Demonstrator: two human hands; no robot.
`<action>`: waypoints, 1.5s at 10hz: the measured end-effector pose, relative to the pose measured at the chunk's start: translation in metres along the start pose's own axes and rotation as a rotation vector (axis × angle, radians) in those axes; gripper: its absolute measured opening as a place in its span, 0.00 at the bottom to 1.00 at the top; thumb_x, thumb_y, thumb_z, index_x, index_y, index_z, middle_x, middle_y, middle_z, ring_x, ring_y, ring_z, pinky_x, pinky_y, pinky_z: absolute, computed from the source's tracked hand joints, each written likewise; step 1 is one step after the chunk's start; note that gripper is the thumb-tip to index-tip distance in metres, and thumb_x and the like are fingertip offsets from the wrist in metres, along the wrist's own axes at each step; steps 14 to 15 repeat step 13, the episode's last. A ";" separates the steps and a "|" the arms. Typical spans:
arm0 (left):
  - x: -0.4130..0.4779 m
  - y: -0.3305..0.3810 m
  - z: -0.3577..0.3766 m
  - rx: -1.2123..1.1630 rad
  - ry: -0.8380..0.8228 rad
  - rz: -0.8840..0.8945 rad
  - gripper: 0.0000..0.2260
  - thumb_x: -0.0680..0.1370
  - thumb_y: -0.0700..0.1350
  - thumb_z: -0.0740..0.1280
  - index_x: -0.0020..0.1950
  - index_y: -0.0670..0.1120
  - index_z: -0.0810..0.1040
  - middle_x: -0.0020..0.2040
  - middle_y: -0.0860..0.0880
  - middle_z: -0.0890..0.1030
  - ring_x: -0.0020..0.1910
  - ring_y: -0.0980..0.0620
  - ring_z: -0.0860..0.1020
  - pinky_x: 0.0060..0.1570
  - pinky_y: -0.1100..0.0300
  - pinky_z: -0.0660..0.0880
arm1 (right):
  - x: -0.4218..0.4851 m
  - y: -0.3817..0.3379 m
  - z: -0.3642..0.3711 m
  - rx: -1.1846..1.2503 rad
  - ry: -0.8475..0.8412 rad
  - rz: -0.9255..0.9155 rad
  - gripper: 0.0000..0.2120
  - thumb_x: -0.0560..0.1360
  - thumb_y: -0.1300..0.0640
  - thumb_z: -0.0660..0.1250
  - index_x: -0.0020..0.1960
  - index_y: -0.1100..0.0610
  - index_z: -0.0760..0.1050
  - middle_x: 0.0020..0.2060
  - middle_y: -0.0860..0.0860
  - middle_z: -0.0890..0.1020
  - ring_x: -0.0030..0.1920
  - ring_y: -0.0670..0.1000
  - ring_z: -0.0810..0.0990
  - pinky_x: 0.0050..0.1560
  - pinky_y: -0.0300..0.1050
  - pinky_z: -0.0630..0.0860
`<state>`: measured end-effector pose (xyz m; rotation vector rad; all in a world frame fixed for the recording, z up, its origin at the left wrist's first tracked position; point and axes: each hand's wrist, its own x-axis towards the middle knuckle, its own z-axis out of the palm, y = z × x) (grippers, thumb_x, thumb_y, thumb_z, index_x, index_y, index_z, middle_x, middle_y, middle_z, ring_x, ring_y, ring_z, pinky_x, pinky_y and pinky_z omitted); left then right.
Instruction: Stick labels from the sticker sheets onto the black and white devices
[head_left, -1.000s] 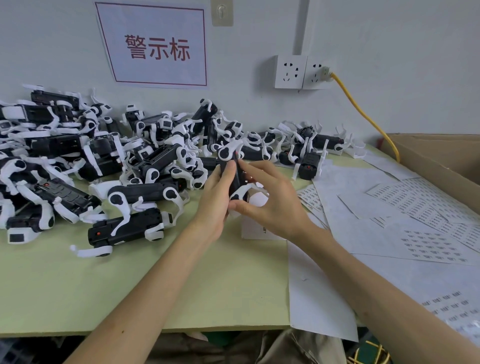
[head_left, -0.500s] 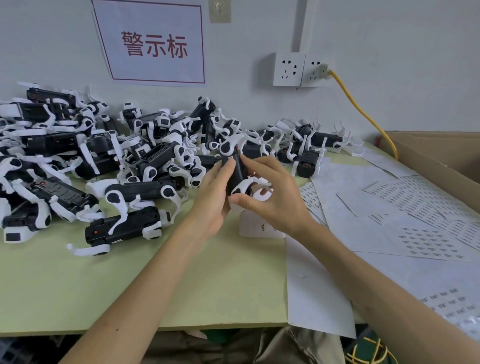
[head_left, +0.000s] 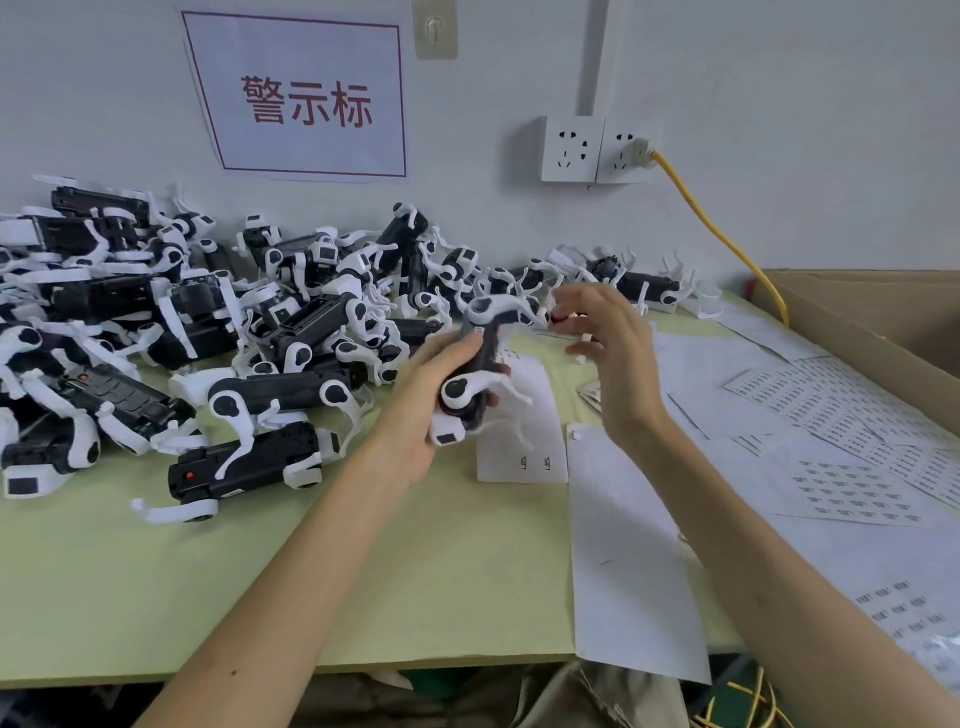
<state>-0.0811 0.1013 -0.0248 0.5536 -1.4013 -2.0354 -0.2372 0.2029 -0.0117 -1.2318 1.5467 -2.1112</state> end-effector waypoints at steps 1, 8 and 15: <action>-0.005 0.003 -0.002 -0.023 -0.252 -0.197 0.15 0.79 0.54 0.66 0.55 0.47 0.87 0.53 0.37 0.84 0.36 0.46 0.81 0.33 0.59 0.77 | 0.008 -0.004 -0.013 0.003 -0.345 0.088 0.24 0.68 0.54 0.60 0.62 0.48 0.80 0.62 0.49 0.82 0.63 0.51 0.78 0.56 0.45 0.73; 0.012 -0.018 -0.003 0.406 0.102 0.137 0.12 0.85 0.42 0.60 0.50 0.45 0.83 0.47 0.47 0.88 0.38 0.51 0.85 0.36 0.63 0.79 | 0.047 -0.025 -0.135 0.371 0.284 0.529 0.09 0.82 0.57 0.67 0.55 0.64 0.78 0.50 0.58 0.82 0.43 0.54 0.85 0.39 0.42 0.83; 0.009 -0.030 -0.001 0.761 0.035 0.354 0.12 0.82 0.39 0.62 0.48 0.50 0.84 0.47 0.58 0.85 0.45 0.61 0.82 0.43 0.71 0.72 | 0.015 -0.024 -0.131 -0.188 0.103 0.317 0.13 0.83 0.61 0.61 0.63 0.54 0.81 0.55 0.52 0.87 0.53 0.53 0.87 0.56 0.47 0.78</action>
